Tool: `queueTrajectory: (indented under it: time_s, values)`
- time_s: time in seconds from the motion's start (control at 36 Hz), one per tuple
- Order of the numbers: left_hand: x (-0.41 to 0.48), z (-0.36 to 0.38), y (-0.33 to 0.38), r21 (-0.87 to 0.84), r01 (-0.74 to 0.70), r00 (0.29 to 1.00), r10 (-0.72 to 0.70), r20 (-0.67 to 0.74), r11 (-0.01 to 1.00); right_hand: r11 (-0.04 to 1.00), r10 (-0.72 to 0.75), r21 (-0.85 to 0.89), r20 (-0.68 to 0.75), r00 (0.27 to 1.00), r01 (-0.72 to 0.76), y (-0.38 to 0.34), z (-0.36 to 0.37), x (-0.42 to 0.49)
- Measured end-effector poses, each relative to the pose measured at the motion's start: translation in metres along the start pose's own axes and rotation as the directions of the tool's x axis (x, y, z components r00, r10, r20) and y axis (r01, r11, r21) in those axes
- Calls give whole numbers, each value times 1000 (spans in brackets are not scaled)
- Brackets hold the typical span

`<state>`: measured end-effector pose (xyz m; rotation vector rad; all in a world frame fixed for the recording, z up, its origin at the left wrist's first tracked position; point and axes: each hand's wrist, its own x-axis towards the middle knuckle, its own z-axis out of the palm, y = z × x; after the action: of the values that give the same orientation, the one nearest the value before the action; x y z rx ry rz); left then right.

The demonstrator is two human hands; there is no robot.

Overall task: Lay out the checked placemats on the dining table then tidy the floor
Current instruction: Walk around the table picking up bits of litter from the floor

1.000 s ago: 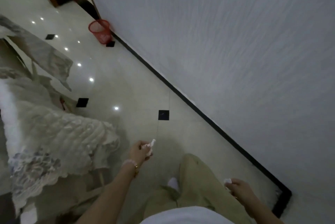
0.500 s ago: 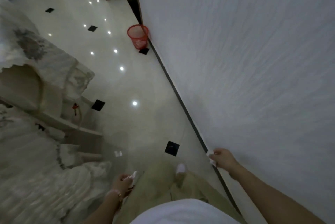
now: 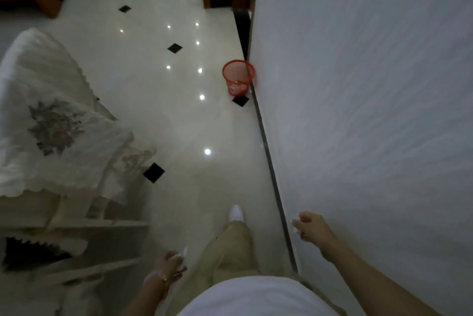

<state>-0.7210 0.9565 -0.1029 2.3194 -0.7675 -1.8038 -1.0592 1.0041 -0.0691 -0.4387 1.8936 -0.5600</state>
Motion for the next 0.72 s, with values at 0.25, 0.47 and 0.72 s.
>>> queueTrajectory:
  time_s: [0.25,0.47,0.72]
  values:
    - [49,39,235,-102,-235,968,243,66,967,982,111,-150,-30,993,-114,-72,-24,92]
    - [109,60,382,-216,-286,949,307,71,934,968,139,-214,4,990,-135,-165,-25,193]
    - [189,37,482,-319,-46,998,55,21,947,989,86,-129,77,993,-76,-350,-35,322]
